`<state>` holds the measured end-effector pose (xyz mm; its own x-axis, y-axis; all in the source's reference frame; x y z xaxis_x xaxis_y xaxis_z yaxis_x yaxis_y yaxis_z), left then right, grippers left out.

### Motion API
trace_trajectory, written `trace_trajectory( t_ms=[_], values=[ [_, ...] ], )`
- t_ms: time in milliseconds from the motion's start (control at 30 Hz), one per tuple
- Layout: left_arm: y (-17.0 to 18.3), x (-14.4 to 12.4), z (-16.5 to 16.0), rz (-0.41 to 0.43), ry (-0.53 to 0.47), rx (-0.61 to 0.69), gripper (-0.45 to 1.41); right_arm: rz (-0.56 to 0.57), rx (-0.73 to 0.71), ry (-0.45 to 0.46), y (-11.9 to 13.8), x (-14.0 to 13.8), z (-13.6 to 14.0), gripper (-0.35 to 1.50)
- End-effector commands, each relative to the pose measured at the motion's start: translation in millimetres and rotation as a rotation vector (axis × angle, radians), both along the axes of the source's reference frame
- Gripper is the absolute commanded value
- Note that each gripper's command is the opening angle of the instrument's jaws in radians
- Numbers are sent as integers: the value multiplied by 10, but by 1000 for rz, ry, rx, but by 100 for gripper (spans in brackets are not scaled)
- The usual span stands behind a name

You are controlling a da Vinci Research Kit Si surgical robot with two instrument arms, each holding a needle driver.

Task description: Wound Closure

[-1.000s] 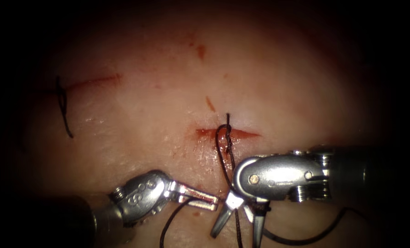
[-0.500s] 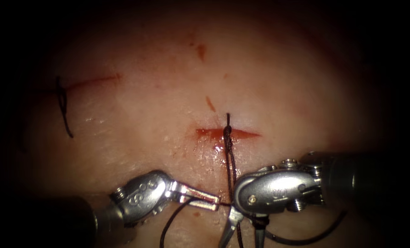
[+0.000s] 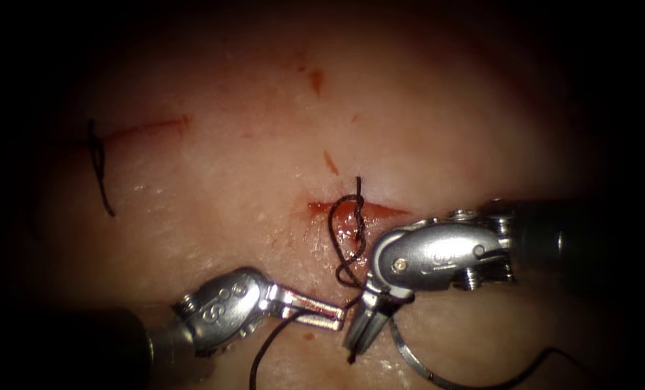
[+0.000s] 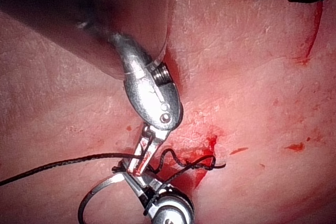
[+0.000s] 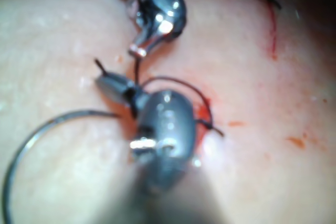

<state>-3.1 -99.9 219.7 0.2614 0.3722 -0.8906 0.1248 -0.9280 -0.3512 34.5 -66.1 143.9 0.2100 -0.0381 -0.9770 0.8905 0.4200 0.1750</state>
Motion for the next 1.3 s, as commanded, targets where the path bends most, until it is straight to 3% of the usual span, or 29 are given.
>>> trace_trajectory(
  t_ms=[33, 200, 367, 633, 867, 1167, 1300],
  values=[
    [-8, -4, 6, -1, 1, 1, -45, 23, 6, -6, 10, 0, -1, -35],
    [-19, 1, 12, -4, 17, 6, -45, 135, 67, -28, 43, -23, -17, -35],
    [-31, 3, 12, -11, 28, 25, -45, 225, 112, -33, 63, -25, -17, -35],
    [-64, 3, -20, -31, 42, 30, -45, 383, 84, -95, 85, -10, 8, -35],
    [-88, 20, -40, -39, 51, 37, -45, 420, 25, -148, 83, -9, 39, -35],
    [-121, 26, -49, -47, 65, 65, -45, 524, -52, -241, 128, -26, 60, -35],
    [-134, 26, -47, -46, 68, 73, -45, 569, -56, -262, 137, -29, 63, -35]
  ],
)
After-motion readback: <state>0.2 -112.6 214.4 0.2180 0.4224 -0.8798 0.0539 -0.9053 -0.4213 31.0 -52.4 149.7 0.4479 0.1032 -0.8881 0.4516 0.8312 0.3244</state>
